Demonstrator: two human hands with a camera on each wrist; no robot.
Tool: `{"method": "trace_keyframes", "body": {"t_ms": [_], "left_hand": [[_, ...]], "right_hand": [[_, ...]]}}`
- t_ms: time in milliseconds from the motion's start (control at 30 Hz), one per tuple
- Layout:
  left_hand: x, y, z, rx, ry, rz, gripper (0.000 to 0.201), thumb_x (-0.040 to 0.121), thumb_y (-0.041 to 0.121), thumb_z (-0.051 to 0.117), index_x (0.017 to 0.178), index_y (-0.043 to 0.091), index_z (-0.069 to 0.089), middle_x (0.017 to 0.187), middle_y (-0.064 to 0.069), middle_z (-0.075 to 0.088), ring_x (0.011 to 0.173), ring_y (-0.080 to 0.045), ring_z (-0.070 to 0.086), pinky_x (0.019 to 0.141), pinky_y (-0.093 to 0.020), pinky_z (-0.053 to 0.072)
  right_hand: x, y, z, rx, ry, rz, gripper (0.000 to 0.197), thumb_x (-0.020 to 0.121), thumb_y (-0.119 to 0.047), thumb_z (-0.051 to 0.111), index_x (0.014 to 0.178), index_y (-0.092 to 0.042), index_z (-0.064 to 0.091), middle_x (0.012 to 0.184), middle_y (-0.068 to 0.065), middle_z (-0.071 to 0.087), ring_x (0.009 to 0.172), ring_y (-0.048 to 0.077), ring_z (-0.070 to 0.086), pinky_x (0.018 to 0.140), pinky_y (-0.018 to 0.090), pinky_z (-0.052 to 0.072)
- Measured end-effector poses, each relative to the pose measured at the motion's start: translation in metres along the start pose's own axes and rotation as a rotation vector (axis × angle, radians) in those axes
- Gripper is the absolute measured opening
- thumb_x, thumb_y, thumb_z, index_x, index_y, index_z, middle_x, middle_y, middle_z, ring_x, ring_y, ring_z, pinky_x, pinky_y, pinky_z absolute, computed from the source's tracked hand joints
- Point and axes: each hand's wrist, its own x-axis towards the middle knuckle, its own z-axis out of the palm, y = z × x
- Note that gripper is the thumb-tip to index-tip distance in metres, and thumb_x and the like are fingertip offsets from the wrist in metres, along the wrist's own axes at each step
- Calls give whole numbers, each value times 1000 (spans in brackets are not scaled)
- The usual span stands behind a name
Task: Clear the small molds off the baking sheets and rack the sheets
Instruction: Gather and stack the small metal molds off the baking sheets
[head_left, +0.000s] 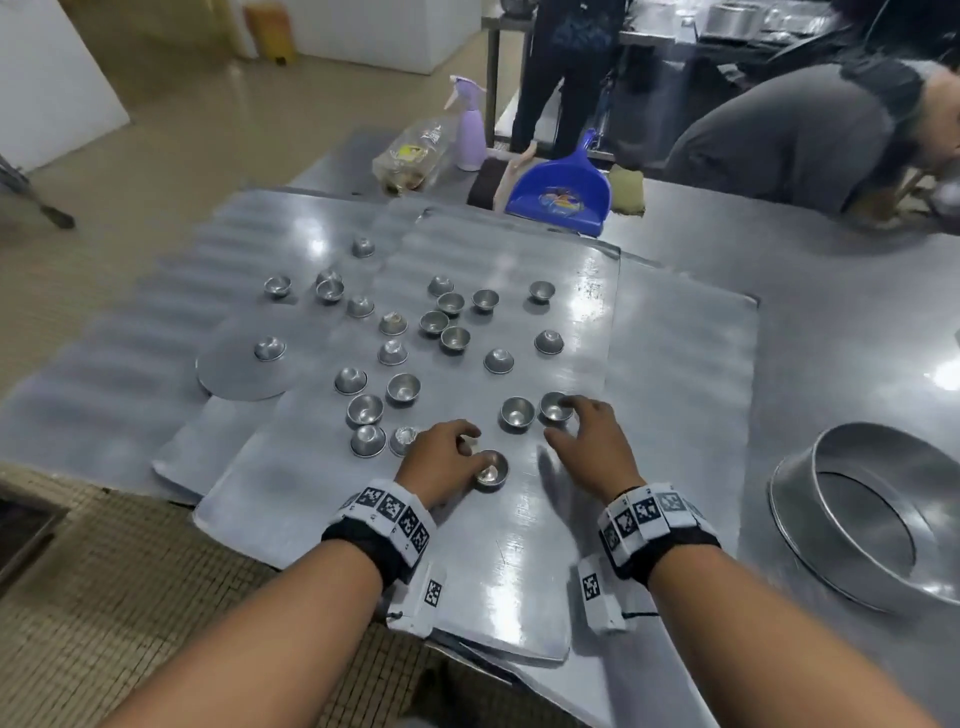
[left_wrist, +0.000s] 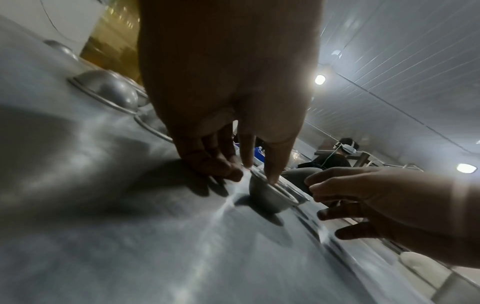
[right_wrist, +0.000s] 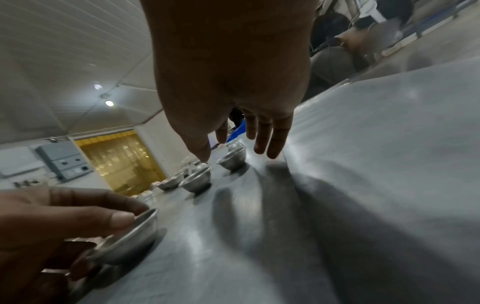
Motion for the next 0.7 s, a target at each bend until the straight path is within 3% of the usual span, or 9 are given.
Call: {"method": "trace_keyframes", "body": {"t_ms": [67, 133, 233, 400, 500, 533, 600, 700], "left_hand": [[11, -1, -6, 169, -73, 80, 26, 84, 35, 75, 106, 21, 74, 98, 4, 71, 94, -14, 65, 79, -25, 47], [17, 0, -10, 208, -128, 110, 11, 86, 27, 72, 94, 19, 75, 91, 3, 71, 91, -16, 66, 75, -25, 46], [22, 0, -14, 211, -138, 142, 3, 90, 20, 66, 89, 18, 68, 89, 2, 67, 88, -18, 62, 69, -26, 43], [25, -6, -20, 64, -130, 119, 8, 87, 13, 64, 87, 11, 57, 87, -1, 63, 80, -17, 62, 61, -27, 48], [22, -7, -23, -168, -191, 56, 13, 87, 0, 65, 95, 0, 55, 83, -12, 63, 59, -8, 66, 47, -16, 48], [20, -7, -24, -243, -219, 32, 16, 87, -4, 65, 100, -3, 56, 84, -16, 64, 56, -7, 67, 48, -15, 49], [21, -9, -23, -349, -267, 8, 21, 85, -7, 67, 106, -6, 62, 96, -23, 67, 71, -19, 73, 58, -23, 58], [24, -12, -21, -314, -311, 42, 14, 83, -2, 70, 96, -1, 73, 97, -23, 73, 87, -32, 75, 74, -37, 63]], "right_hand": [[6, -2, 6, -43, -15, 50, 50, 90, -29, 65, 138, -24, 51, 145, 8, 42, 128, 29, 50, 104, 40, 42], [10, -3, 11, -87, -16, 92, 51, 91, -31, 64, 140, -23, 51, 146, 9, 41, 131, 31, 47, 106, 42, 42], [12, -5, 17, -157, -10, 136, 44, 94, -37, 61, 134, -19, 58, 143, 11, 45, 130, 33, 45, 106, 44, 43], [5, -10, 31, -198, 51, 131, 20, 95, -37, 59, 108, -26, 68, 133, 6, 54, 122, 30, 44, 99, 43, 45], [2, -10, 34, -196, 90, 128, 15, 95, -35, 59, 105, -26, 64, 126, 5, 59, 118, 30, 46, 91, 39, 45], [1, -10, 35, -172, 98, 131, 15, 94, -35, 61, 106, -25, 61, 122, 7, 60, 116, 30, 48, 87, 37, 44], [1, -10, 36, -97, 108, 166, 27, 92, -35, 66, 113, -23, 53, 117, 10, 62, 113, 32, 54, 84, 36, 45], [0, -9, 35, -66, 101, 197, 60, 91, -36, 68, 142, -17, 43, 130, 15, 59, 122, 34, 52, 97, 43, 47]]}}
